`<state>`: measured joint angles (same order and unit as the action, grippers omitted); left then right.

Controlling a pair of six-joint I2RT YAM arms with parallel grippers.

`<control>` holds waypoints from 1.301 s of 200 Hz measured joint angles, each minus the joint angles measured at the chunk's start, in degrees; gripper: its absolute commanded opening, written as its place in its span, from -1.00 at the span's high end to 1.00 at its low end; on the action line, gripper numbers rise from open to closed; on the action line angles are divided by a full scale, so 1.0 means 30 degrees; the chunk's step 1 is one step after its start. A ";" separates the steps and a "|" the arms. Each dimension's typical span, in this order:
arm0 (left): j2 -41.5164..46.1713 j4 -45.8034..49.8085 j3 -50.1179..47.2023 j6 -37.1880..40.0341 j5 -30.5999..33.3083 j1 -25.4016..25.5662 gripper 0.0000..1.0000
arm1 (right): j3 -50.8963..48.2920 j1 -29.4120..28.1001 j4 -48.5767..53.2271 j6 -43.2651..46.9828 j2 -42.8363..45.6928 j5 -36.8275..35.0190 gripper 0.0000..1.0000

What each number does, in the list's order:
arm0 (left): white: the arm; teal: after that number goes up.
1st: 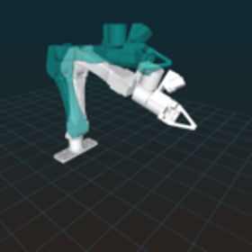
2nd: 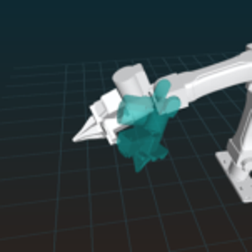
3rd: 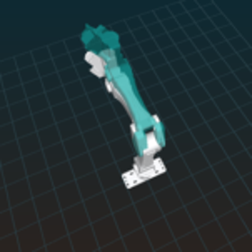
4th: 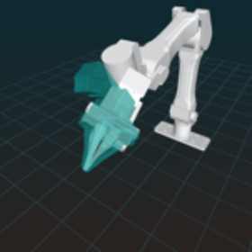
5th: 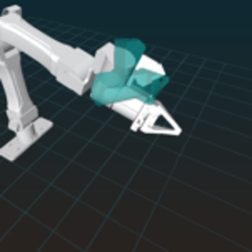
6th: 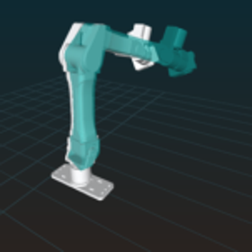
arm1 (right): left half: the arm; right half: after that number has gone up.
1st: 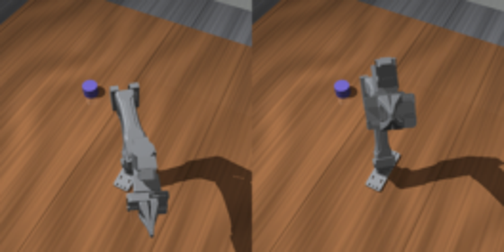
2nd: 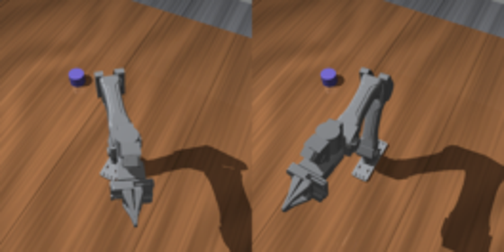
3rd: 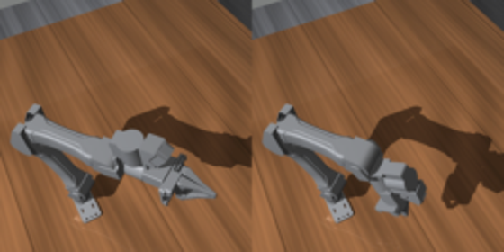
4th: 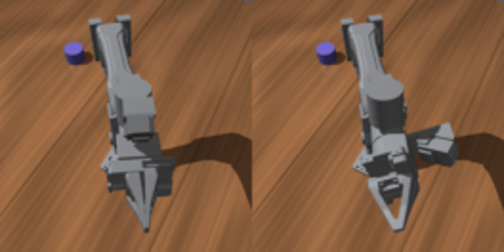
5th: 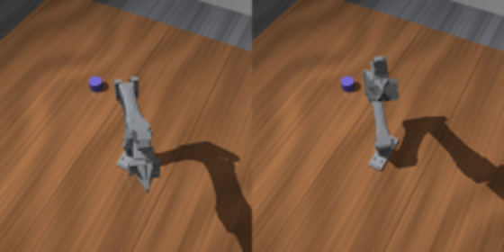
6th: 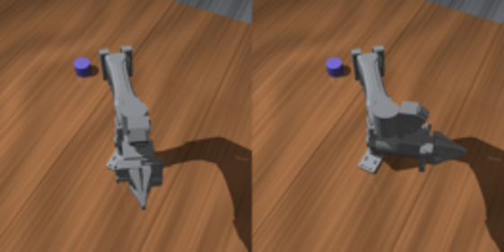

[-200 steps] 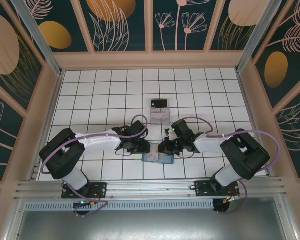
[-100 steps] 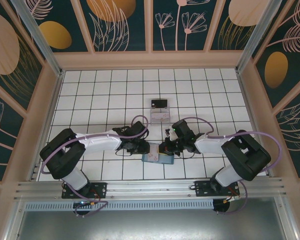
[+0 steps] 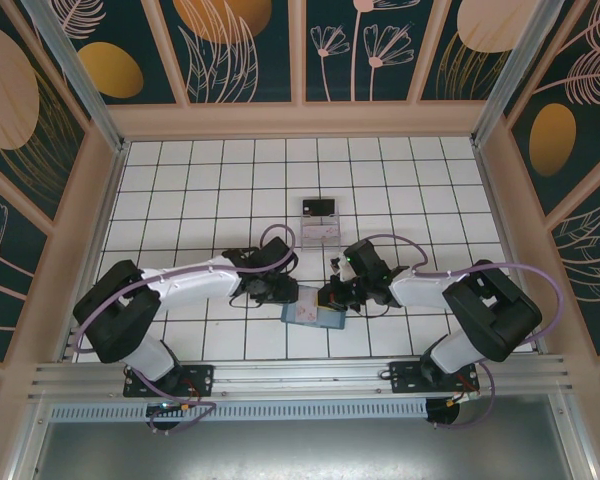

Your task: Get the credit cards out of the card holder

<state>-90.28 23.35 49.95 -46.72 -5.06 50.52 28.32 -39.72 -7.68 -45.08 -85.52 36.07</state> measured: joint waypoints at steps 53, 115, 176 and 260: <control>-0.0940 0.0117 0.0947 0.0204 0.0007 0.0481 -0.13 | 0.0000 0.0000 -0.0007 0.0000 0.0000 0.0000 0.91; -0.2499 0.0874 0.1537 0.0525 0.1056 0.1042 -0.03 | 0.0000 0.0000 -0.0007 0.0000 0.0000 0.0000 0.92; -0.2506 0.1027 0.1537 0.0561 0.1384 0.1100 0.04 | -0.0036 0.0022 0.0000 0.0000 0.0000 -0.0015 0.87; -0.2535 0.1100 0.1530 0.0561 0.1508 0.1100 0.09 | -0.0240 0.0248 0.0189 0.0007 0.0335 -0.0066 0.89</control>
<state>-97.89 26.65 54.54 -45.04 -0.54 53.82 27.59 -38.98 -7.11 -45.06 -84.51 35.88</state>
